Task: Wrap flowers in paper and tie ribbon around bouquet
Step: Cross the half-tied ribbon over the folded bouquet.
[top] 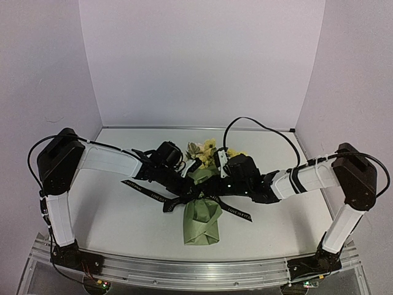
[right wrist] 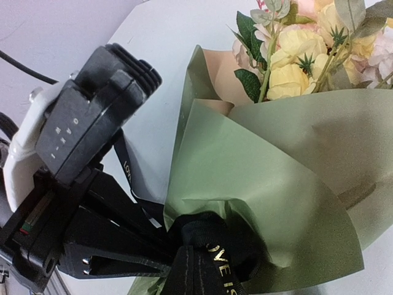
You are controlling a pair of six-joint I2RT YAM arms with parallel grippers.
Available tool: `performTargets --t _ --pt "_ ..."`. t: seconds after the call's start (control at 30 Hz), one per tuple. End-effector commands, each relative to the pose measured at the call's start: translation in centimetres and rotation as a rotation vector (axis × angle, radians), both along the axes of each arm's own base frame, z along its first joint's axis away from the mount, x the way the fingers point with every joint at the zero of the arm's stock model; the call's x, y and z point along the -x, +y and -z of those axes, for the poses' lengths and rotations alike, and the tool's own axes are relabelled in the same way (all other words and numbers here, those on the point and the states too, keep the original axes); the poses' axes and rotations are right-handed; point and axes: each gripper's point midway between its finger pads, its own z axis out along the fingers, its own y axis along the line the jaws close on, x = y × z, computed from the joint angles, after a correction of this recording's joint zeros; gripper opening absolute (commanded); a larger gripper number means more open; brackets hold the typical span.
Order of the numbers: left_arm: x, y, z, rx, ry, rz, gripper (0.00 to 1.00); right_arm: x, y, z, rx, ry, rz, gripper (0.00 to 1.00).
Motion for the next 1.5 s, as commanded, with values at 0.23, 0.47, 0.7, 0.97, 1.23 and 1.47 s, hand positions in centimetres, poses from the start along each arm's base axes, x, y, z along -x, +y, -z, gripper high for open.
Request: performTargets --t 0.23,0.47,0.7,0.97,1.23,1.47 --pt "-0.4 -0.8 -1.7 0.032 -0.022 0.002 0.08 1.0 -0.5 -0.6 -0.003 -0.004 -0.038 0.00" --pt "-0.4 -0.8 -1.7 0.032 -0.020 0.001 0.08 1.8 -1.0 -0.3 0.017 0.009 -0.058 0.00" --pt "-0.4 -0.9 -1.8 0.034 -0.022 0.002 0.08 2.5 -1.1 0.5 0.054 0.023 -0.079 0.00" --pt "-0.3 -1.0 -3.7 0.067 -0.040 0.009 0.12 2.3 -1.4 1.9 0.108 0.030 -0.078 0.00" --pt "0.3 -1.1 -6.1 0.122 -0.059 0.037 0.20 1.9 -1.0 2.2 0.116 0.030 -0.075 0.00" --pt "0.3 -0.7 -8.4 0.147 -0.108 0.026 0.30 1.8 -1.0 2.3 0.120 0.027 -0.074 0.00"
